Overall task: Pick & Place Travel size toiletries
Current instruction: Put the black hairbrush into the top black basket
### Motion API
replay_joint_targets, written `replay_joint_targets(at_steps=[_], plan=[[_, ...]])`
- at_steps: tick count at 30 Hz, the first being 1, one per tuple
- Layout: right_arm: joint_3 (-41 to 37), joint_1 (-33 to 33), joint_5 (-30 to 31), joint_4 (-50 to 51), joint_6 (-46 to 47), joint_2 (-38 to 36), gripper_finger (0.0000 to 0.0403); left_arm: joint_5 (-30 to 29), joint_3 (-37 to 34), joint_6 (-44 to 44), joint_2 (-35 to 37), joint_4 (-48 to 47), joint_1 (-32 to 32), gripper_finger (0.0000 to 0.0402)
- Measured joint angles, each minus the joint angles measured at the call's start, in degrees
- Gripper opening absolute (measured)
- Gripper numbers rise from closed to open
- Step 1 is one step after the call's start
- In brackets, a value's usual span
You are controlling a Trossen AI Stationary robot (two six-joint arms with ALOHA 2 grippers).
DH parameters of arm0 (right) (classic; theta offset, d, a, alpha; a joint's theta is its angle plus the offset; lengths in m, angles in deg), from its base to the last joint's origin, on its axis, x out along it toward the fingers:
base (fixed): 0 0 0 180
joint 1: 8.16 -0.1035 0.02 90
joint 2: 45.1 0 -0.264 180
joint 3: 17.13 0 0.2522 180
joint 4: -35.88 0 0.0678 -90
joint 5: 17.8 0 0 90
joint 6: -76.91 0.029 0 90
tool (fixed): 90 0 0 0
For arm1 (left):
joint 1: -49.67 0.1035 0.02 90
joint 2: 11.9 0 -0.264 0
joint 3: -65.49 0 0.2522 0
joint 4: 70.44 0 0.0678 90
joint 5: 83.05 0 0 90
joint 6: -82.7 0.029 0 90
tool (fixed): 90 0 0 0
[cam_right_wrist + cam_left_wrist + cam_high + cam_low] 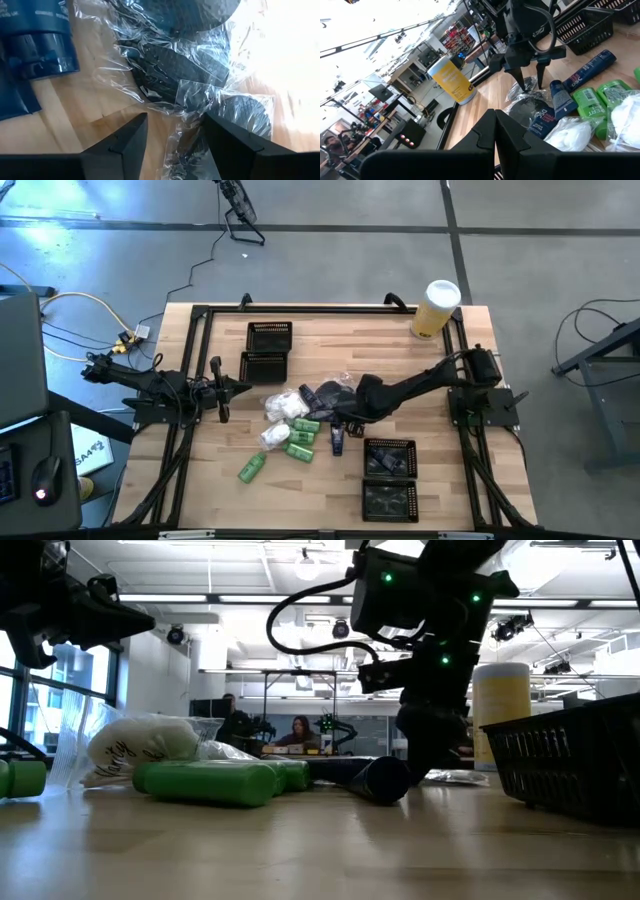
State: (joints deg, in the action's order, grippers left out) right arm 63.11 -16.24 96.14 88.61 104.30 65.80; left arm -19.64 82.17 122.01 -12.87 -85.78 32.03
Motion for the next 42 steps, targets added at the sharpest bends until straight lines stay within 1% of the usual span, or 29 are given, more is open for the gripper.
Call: replay_joint_targets(at_steps=[3,12,13,19,26,31,35,39,42], plan=[[0.0,0.0,-0.6,0.2,2.0,0.0,0.0148,0.0,0.0,0.0,0.0,0.0,0.0,0.0000],[0.0,0.1,-3.4,-0.2,5.6,0.0,0.0018,0.0,0.0,-0.1,0.0,0.0,0.0,0.0000],[0.0,0.1,-3.4,-0.2,5.6,0.0,0.0011,0.0,0.0,-0.1,0.0,0.0,0.0,0.0000],[-0.4,0.2,-3.3,1.6,5.9,-1.7,0.0002,0.0,0.0,-0.1,0.0,0.1,0.0,0.0000],[-0.2,0.5,0.8,4.8,6.9,-9.3,0.0002,0.0,0.0,-0.1,0.0,0.1,0.0,0.0000],[-0.2,0.9,1.9,5.2,6.8,-15.8,0.0002,0.0,0.0,-0.7,0.0,0.4,0.0,0.0000],[-0.2,1.2,2.0,4.9,4.7,-19.8,0.0002,-0.2,-0.1,-3.4,-0.4,1.4,0.0,0.0000],[-0.2,1.8,2.4,5.0,3.6,-22.1,0.0002,-0.9,-0.2,-5.1,-0.7,1.8,0.0,0.0000],[-0.2,1.9,2.8,4.9,2.0,-22.5,0.0002,-1.1,-0.2,-5.9,-1.1,2.3,0.0,0.0006]])
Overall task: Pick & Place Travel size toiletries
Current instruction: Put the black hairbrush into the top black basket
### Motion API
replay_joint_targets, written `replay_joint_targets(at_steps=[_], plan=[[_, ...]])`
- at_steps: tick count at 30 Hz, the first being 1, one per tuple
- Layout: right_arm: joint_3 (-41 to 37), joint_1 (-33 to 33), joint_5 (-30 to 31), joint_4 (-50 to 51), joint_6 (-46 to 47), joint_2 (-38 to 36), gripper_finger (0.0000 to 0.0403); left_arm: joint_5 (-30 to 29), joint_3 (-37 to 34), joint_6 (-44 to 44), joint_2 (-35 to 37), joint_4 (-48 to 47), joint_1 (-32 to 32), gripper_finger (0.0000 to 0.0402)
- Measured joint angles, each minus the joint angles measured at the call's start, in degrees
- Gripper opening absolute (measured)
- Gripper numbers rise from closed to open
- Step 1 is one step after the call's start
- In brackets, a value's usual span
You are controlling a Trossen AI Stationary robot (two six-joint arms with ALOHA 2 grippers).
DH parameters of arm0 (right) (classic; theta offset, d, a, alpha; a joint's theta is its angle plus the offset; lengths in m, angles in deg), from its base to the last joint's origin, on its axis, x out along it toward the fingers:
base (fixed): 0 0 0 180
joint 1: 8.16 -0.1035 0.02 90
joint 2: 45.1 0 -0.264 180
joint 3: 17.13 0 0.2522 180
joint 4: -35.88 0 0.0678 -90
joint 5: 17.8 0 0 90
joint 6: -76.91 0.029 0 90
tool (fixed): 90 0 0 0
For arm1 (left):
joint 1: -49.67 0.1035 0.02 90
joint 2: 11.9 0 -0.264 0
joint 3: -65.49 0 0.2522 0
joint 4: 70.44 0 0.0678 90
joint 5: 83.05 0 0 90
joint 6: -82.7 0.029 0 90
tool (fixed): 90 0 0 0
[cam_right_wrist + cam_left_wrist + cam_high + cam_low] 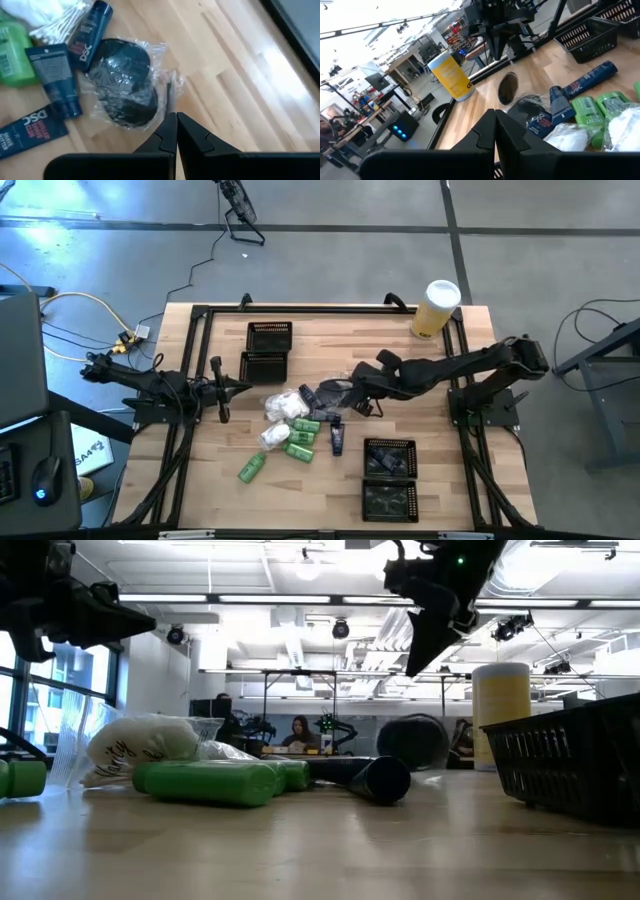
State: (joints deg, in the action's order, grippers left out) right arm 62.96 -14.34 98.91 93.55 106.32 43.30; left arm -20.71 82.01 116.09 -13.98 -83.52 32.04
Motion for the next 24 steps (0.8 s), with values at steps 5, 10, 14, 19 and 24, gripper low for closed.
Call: replay_joint_targets(at_steps=[5,10,14,19,24], plan=[[0.0,0.7,-1.1,-0.1,-1.2,0.0,0.0002,-0.4,-0.1,-0.5,-2.3,4.2,0.0,0.0048],[0.0,1.5,-3.4,1.1,-2.2,0.0,0.0003,-0.2,-0.1,-0.3,-3.8,5.4,0.0,0.0093],[0.0,3.6,-8.4,6.0,-0.8,0.0,0.0003,-0.2,-0.1,-0.3,-3.9,4.7,0.0,0.0101],[-1.5,5.9,-11.7,6.5,0.6,0.0,0.0003,-0.1,0.0,-0.3,-3.9,3.3,0.0,0.0102],[-4.1,6.6,-13.8,3.9,0.8,0.1,0.0005,-0.1,0.0,-0.5,-3.9,2.1,0.0,0.0102]])
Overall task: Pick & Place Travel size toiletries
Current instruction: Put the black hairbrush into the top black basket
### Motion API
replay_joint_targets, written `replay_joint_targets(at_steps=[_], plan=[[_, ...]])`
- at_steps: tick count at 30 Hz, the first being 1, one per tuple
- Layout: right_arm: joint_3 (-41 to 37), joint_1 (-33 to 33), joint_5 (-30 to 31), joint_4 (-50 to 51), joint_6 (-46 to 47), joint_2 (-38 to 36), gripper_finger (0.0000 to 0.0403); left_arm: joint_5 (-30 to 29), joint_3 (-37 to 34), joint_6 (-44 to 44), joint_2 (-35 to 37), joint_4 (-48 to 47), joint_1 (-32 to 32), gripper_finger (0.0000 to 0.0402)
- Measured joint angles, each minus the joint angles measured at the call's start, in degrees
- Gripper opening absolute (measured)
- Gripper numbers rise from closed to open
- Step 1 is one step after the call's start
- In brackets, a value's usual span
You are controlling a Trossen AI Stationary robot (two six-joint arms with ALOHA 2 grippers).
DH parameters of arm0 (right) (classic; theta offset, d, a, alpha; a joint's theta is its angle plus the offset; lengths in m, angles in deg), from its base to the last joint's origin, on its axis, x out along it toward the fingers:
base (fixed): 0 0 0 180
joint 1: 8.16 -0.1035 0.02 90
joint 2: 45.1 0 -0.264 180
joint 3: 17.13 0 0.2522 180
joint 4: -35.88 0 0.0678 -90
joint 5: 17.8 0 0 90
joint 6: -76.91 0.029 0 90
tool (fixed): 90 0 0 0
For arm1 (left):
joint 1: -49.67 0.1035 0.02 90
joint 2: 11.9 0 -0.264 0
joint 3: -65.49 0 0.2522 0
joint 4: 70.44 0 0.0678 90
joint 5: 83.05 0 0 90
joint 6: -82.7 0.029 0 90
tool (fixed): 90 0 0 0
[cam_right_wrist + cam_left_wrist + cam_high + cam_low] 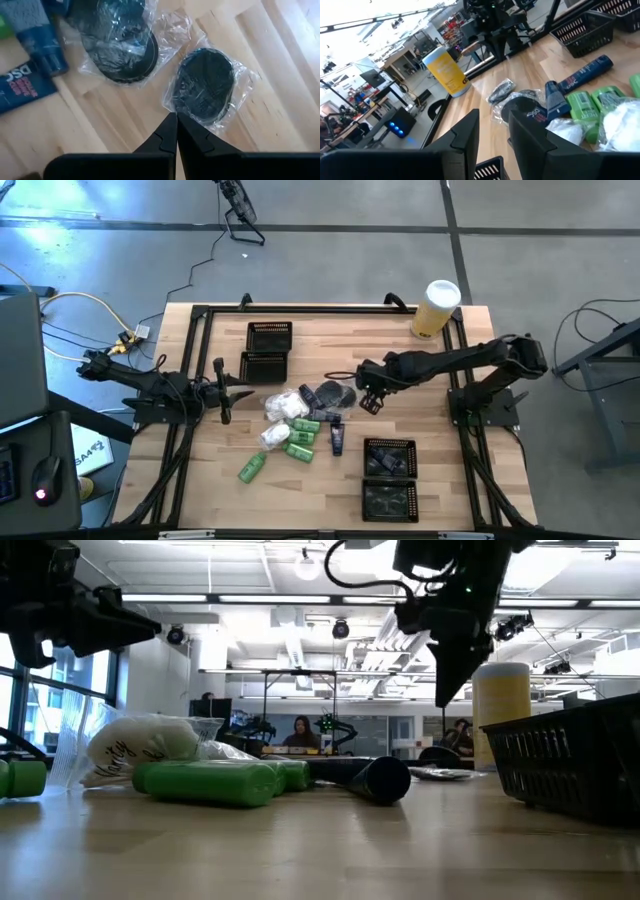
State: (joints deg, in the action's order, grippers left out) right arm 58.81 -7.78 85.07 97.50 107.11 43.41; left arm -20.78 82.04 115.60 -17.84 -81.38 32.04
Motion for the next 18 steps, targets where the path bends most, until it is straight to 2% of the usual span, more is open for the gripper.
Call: replay_joint_targets(at_steps=[6,10,14,18], plan=[[-2.7,-0.9,-1.3,-6.2,-0.9,1.6,0.0028,0.0,0.0,0.0,0.0,0.0,0.0,0.0102],[-3.0,-2.0,-2.7,-8.1,-4.3,2.2,0.0076,0.1,0.1,-0.2,0.0,0.1,0.0,0.0102],[-2.9,-3.8,-0.2,-9.4,-8.9,3.7,0.0134,0.1,0.1,-0.2,0.0,0.1,0.0,0.0102],[-2.9,-4.8,2.7,-11.3,-9.1,6.9,0.0175,0.1,0.1,-0.2,0.0,0.1,0.0,0.0102]])
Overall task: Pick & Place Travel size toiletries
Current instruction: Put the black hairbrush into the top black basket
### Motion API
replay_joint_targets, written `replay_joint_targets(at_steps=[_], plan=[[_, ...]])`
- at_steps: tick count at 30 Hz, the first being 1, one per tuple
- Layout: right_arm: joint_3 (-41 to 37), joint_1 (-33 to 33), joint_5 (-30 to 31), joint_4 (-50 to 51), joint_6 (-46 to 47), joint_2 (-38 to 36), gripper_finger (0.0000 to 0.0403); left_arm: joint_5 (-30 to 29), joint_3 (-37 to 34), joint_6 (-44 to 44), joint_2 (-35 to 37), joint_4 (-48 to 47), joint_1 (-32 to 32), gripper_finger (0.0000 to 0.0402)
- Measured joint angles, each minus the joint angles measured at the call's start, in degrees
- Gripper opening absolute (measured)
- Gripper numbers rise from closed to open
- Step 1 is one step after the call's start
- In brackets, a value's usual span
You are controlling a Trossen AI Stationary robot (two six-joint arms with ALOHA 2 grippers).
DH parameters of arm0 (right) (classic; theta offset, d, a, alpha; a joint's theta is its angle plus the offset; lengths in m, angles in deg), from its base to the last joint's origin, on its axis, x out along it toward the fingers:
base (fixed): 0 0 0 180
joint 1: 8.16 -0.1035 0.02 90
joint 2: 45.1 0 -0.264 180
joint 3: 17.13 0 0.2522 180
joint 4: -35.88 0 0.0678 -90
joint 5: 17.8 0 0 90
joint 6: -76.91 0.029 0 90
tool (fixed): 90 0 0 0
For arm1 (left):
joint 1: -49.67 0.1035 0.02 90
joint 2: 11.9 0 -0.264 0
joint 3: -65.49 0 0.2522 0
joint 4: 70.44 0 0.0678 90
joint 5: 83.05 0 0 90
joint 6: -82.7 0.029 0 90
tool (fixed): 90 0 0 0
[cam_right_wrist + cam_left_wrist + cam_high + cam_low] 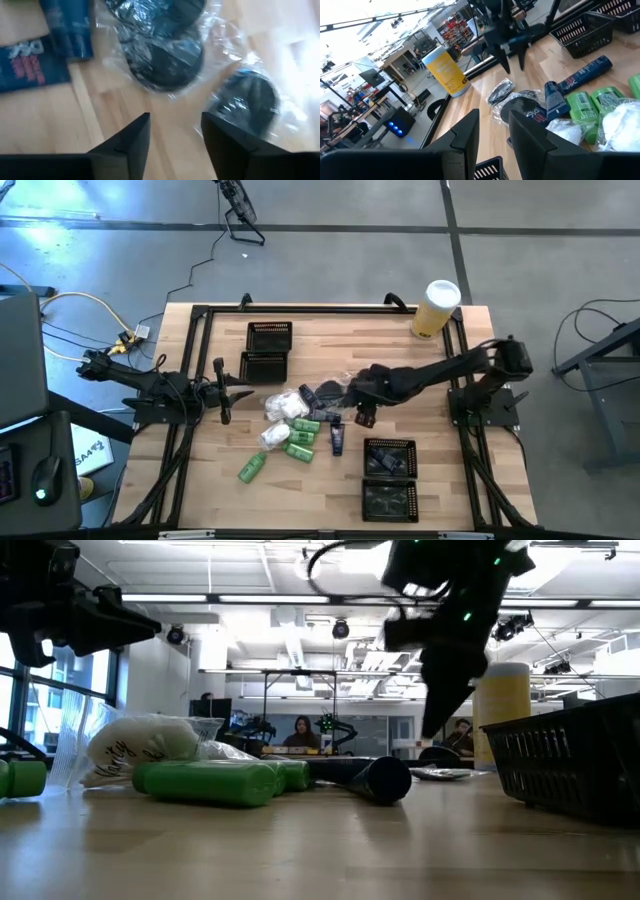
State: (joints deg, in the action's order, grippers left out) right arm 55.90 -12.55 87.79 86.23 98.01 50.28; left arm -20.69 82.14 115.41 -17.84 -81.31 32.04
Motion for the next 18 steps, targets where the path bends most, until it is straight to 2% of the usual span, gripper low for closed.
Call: replay_joint_targets(at_steps=[9,18], plan=[[-0.1,-0.1,12.2,-2.1,8.4,8.8,0.0187,0.0,0.0,0.0,0.0,-0.1,0.0,0.0102],[0.0,1.9,12.5,-3.0,12.3,9.9,0.0188,0.0,0.0,0.0,0.0,-0.2,0.0,0.0102]])
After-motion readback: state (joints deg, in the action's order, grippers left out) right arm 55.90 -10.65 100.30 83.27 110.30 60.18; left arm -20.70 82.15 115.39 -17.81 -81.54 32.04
